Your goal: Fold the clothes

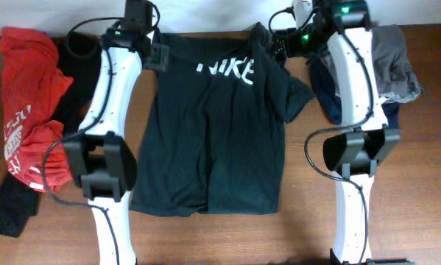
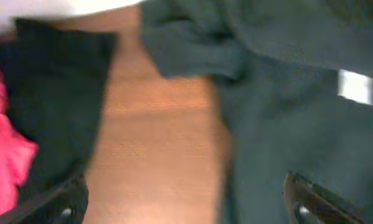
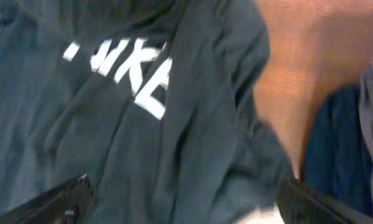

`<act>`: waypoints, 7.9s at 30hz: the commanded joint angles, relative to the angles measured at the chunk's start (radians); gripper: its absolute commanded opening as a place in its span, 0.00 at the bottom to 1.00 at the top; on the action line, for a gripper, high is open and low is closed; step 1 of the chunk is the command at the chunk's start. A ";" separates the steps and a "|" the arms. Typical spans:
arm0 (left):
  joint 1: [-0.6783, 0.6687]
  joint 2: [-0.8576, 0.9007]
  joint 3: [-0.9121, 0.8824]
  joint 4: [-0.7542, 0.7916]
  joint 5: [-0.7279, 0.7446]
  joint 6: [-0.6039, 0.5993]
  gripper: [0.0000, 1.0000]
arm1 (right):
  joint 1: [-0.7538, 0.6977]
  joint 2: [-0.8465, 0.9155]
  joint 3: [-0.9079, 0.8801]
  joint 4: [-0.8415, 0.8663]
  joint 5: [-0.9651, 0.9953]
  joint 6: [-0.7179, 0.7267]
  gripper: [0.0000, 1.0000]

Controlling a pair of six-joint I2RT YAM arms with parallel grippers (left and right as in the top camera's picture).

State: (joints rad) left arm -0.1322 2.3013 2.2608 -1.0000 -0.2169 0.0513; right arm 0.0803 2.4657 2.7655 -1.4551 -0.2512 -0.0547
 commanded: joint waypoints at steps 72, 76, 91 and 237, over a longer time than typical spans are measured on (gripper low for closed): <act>0.267 -0.052 -0.069 -0.067 0.106 -0.151 0.52 | -0.055 -0.037 0.018 -0.144 0.080 0.057 0.99; 0.209 -0.052 0.055 -0.235 0.179 -0.121 0.63 | -0.101 -0.037 0.000 -0.162 0.078 0.091 0.99; -0.175 -0.050 0.047 -0.616 0.241 0.226 0.70 | -0.159 -0.036 -0.236 -0.081 0.015 0.067 0.99; -0.304 -0.328 -0.072 -0.453 -0.029 -0.156 0.00 | -0.168 -0.110 0.053 -0.136 -0.051 0.067 0.04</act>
State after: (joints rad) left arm -0.5056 2.0987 2.1052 -1.4368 -0.1936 -0.0956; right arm -0.0902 2.4264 2.6682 -1.5299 -0.3122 0.0372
